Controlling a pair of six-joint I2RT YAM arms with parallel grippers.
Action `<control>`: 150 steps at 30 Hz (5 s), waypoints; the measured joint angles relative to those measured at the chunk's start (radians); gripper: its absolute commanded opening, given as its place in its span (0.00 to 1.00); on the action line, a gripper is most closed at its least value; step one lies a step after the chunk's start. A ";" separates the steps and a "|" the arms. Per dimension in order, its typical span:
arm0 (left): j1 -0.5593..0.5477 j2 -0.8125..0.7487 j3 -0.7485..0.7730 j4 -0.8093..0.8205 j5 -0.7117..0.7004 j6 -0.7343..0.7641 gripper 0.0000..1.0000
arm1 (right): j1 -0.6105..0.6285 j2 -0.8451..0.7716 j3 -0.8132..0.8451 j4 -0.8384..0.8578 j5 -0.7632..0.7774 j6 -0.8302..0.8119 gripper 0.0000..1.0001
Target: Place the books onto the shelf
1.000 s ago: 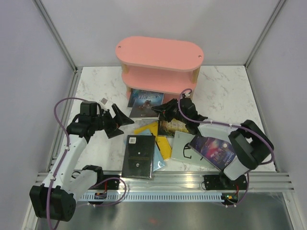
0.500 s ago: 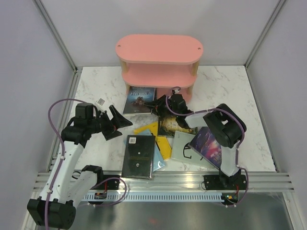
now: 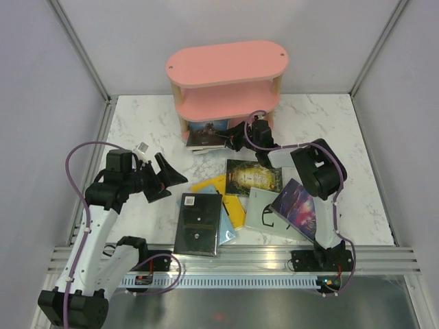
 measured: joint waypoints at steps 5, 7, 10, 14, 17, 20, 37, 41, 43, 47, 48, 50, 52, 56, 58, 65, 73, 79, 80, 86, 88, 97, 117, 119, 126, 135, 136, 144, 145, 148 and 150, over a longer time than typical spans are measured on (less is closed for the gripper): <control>0.000 -0.006 0.000 -0.008 -0.016 0.013 1.00 | -0.021 0.082 0.087 0.006 -0.010 -0.017 0.25; 0.000 -0.013 0.000 -0.008 -0.017 0.017 1.00 | -0.028 0.110 0.122 0.005 -0.019 -0.023 0.39; 0.000 -0.028 -0.008 -0.009 -0.022 0.023 1.00 | -0.035 0.144 0.155 -0.014 -0.034 -0.036 0.50; 0.000 -0.035 -0.017 -0.018 -0.035 0.025 1.00 | -0.046 0.147 0.155 -0.033 -0.059 -0.049 0.54; 0.000 -0.034 -0.017 -0.019 -0.039 0.025 1.00 | -0.058 0.110 0.108 -0.040 -0.069 -0.072 0.61; 0.000 -0.031 -0.020 -0.019 -0.042 0.025 1.00 | -0.088 0.030 0.035 -0.085 -0.079 -0.115 0.64; 0.000 0.002 -0.078 -0.003 -0.068 0.029 1.00 | -0.234 -0.246 -0.159 -0.323 -0.071 -0.282 0.35; 0.000 -0.004 -0.084 0.011 -0.067 0.027 1.00 | -0.227 -0.225 -0.203 -0.230 -0.073 -0.191 0.05; 0.000 -0.021 -0.097 0.021 -0.066 0.021 1.00 | -0.225 -0.204 -0.195 -0.203 -0.068 -0.166 0.00; 0.000 -0.072 -0.129 0.018 -0.061 0.005 1.00 | -0.219 -0.139 -0.153 -0.159 -0.035 -0.111 0.00; 0.000 -0.084 -0.134 0.018 -0.059 0.000 1.00 | -0.216 -0.121 -0.145 -0.143 -0.029 -0.093 0.00; 0.000 -0.105 -0.142 0.019 -0.056 -0.010 1.00 | -0.209 -0.085 -0.127 -0.108 -0.013 -0.061 0.00; 0.000 -0.120 -0.148 0.018 -0.055 -0.018 1.00 | -0.198 -0.047 -0.109 -0.088 0.004 -0.036 0.00; 0.000 -0.138 -0.148 0.017 -0.043 -0.027 1.00 | -0.165 0.011 -0.077 -0.071 0.038 -0.006 0.00; 0.000 -0.143 -0.148 0.015 -0.041 -0.029 1.00 | -0.142 0.041 -0.055 -0.066 0.051 0.003 0.00; 0.000 -0.157 -0.148 0.004 -0.040 -0.030 1.00 | -0.060 0.106 -0.003 -0.050 0.097 0.032 0.00; 0.000 -0.142 -0.148 -0.006 -0.039 -0.029 1.00 | -0.014 0.107 0.014 -0.070 0.124 0.040 0.00; 0.000 -0.115 -0.148 -0.007 -0.039 -0.022 1.00 | -0.023 0.098 0.032 -0.122 0.131 0.011 0.00; 0.000 -0.113 -0.148 -0.007 -0.038 -0.021 1.00 | -0.026 0.092 0.032 -0.134 0.138 0.005 0.00; 0.000 -0.113 -0.148 -0.007 -0.032 -0.013 1.00 | -0.067 0.061 0.031 -0.133 0.152 -0.002 0.00; 0.000 -0.113 -0.148 -0.007 -0.032 -0.012 1.00 | -0.081 0.055 0.026 -0.114 0.167 0.004 0.00; 0.000 -0.112 -0.146 -0.020 -0.017 -0.009 1.00 | -0.123 0.059 0.016 -0.010 0.237 0.095 0.00; 0.000 -0.085 -0.146 -0.056 -0.014 0.019 1.00 | -0.106 0.265 0.119 0.219 0.352 0.318 0.00; 0.000 -0.083 -0.146 -0.057 -0.014 0.022 1.00 | -0.100 0.274 0.119 0.247 0.361 0.335 0.00; 0.000 -0.082 -0.146 -0.059 -0.014 0.025 1.00 | -0.087 0.321 0.167 0.299 0.407 0.358 0.00; 0.000 -0.078 -0.146 -0.060 -0.015 0.036 1.00 | -0.084 0.390 0.289 0.282 0.426 0.362 0.00; 0.000 -0.076 -0.146 -0.060 -0.016 0.037 1.00 | -0.083 0.393 0.299 0.273 0.425 0.361 0.00; 0.000 -0.065 -0.146 -0.060 -0.018 0.039 1.00 | -0.056 0.394 0.360 0.145 0.432 0.318 0.00; 0.000 -0.063 -0.146 -0.060 -0.018 0.039 1.00 | -0.051 0.394 0.366 0.130 0.440 0.310 0.00; 0.000 -0.058 -0.146 -0.060 -0.019 0.039 1.00 | -0.044 0.394 0.389 0.080 0.454 0.294 0.00; 0.000 -0.058 -0.146 -0.060 -0.022 0.040 1.00 | -0.040 0.394 0.402 0.051 0.460 0.285 0.00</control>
